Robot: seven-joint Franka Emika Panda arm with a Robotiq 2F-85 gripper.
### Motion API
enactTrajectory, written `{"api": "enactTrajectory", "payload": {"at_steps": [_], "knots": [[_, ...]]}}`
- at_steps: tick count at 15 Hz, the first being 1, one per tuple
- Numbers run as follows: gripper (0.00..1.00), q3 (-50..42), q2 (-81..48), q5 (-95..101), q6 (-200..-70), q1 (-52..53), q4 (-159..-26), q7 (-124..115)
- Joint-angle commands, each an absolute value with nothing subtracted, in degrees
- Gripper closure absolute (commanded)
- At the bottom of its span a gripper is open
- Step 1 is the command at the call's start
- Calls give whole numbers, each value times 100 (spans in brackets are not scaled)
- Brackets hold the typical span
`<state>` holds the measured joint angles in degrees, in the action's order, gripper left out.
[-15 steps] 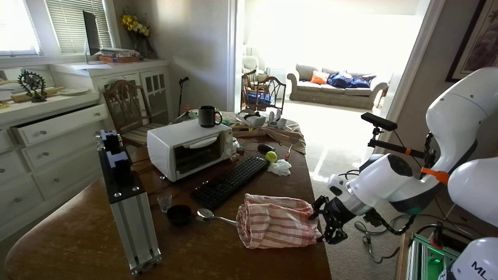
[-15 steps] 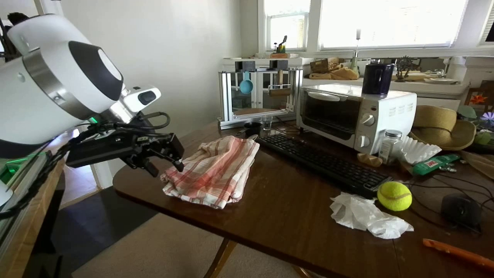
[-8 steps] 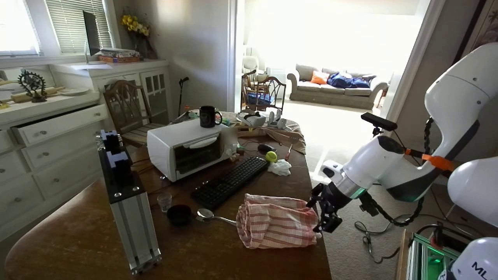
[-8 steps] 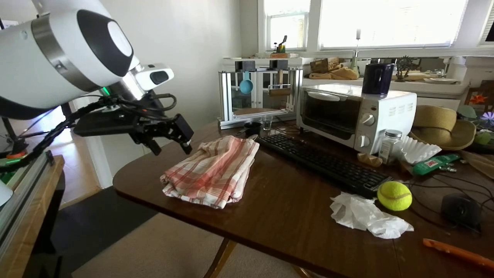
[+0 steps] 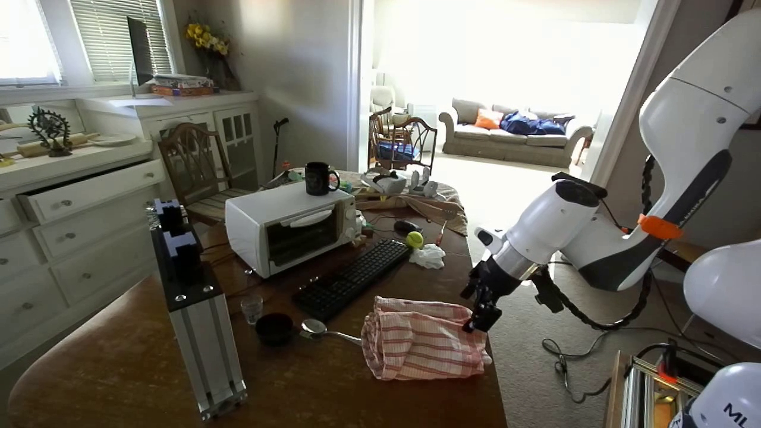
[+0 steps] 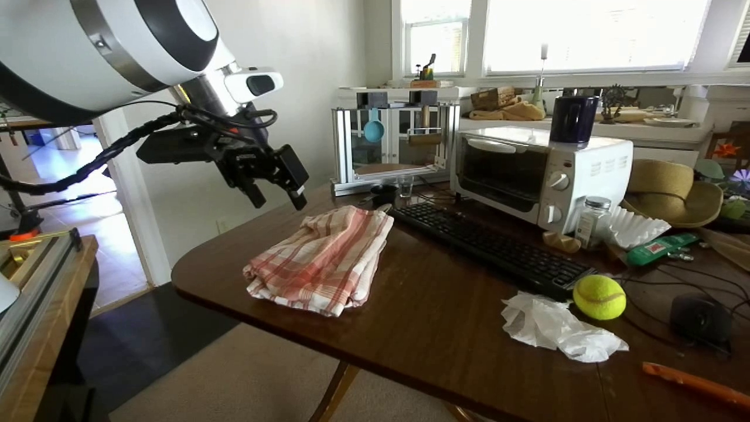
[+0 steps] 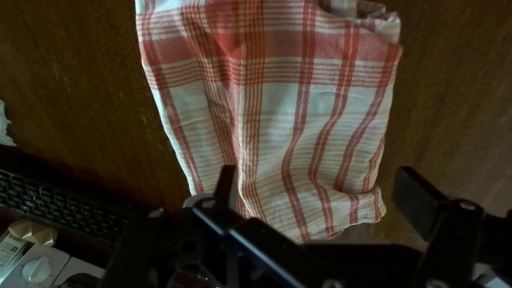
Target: Move the towel forward
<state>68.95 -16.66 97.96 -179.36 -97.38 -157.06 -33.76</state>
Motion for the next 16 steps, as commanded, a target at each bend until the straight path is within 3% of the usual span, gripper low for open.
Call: {"api": "enactTrajectory", "payload": {"at_steps": [1, 16], "knots": [[0, 6545, -1335, 9401, -17949, -9305, -15778, -3233], [0, 6655, -1516, 9602, -17935, -9420, -15701, -3372]]}}
